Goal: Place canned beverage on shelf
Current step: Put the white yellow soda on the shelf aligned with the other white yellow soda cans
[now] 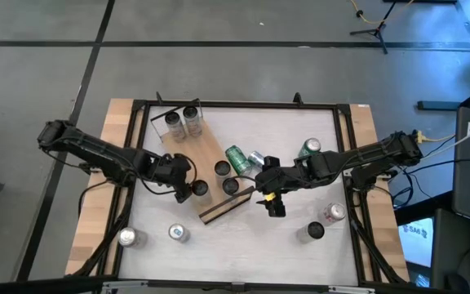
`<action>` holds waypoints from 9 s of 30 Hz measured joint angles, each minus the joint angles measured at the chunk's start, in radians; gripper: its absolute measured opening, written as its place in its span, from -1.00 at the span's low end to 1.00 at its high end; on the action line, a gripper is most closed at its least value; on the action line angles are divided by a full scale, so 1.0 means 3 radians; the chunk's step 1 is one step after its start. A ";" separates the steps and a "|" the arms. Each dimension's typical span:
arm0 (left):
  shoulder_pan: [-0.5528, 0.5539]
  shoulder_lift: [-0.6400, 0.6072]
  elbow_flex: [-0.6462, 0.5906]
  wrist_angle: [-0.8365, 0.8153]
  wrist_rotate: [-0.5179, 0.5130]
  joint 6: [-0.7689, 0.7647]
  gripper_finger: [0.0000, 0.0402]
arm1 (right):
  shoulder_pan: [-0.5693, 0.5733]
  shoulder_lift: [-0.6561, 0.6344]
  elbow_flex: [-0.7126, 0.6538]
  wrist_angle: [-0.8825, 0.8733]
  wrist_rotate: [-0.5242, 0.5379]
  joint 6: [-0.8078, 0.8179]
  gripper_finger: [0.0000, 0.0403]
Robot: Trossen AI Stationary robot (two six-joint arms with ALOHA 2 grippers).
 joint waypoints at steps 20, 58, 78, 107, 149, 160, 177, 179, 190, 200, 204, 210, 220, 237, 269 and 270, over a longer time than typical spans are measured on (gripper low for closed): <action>-0.0010 0.0242 -0.0084 0.0706 0.0136 -0.0004 0.74 | 0.0000 0.0000 0.0000 0.0006 0.0001 -0.0001 0.64; 0.0188 0.0228 -0.0079 0.0755 0.0109 0.0197 0.74 | 0.0000 0.0000 -0.0001 0.0110 0.0003 -0.0096 0.64; 0.0024 -0.0183 -0.0079 0.0484 0.0282 0.0188 0.74 | -0.0071 -0.0001 0.0092 0.1402 -0.0460 -0.1139 0.64; 0.0024 -0.0183 -0.0076 0.0516 0.0256 0.0172 0.74 | -0.0379 0.0918 0.1007 0.1289 -0.1121 -0.1142 0.64; 0.0025 -0.0183 -0.0077 0.0653 0.0274 0.0264 0.74 | -0.0371 0.1153 0.1017 0.0941 -0.0557 -0.0871 0.64; -0.0022 -0.0228 0.0132 0.0681 0.0804 0.0287 0.74 | -0.0371 0.1124 0.1164 0.0634 -0.0557 -0.0871 0.64; -0.0152 -0.0190 0.0963 0.0591 -0.0035 0.1136 0.74 | -0.0367 0.1102 0.2030 -0.1028 -0.0554 -0.0780 0.64; -0.0240 -0.0144 0.0963 0.0595 -0.0210 0.1254 0.74 | -0.0367 0.1101 0.2033 -0.1089 -0.0521 -0.0764 0.64; -0.0586 0.0328 0.0963 0.0633 -0.0599 0.1321 0.74 | -0.0369 0.1105 0.2031 -0.1010 -0.0504 -0.0757 0.64; -0.0613 0.0398 0.0963 0.0756 -0.0720 0.1236 0.74 | -0.0370 0.1108 0.1987 -0.0979 -0.0504 -0.0757 0.64; -0.0631 0.0431 0.0956 0.0784 -0.0724 0.1224 0.74 | -0.0371 0.1108 0.1987 -0.0978 -0.0505 -0.0757 0.64; -0.0636 0.0582 0.0940 0.0777 -0.0736 0.1157 0.74 | -0.0371 0.1108 0.1987 -0.0976 -0.0505 -0.0757 0.64; -0.0635 0.0678 0.0940 0.0776 -0.0704 0.1148 0.74 | -0.0371 0.1108 0.1987 -0.0975 -0.0505 -0.0758 0.64; -0.0635 0.0678 0.0939 0.0762 -0.0705 0.1044 0.74 | -0.0370 0.1108 0.1987 -0.0977 -0.0505 -0.0758 0.64; -0.0632 0.0661 0.0937 0.0755 -0.0481 0.1340 0.23 | -0.0371 0.1110 0.1987 -0.0978 -0.0506 -0.0759 0.64; -0.0632 0.0661 0.0939 0.0755 -0.0472 0.1382 0.23 | -0.0370 0.1110 0.1987 -0.0978 -0.0506 -0.0760 0.64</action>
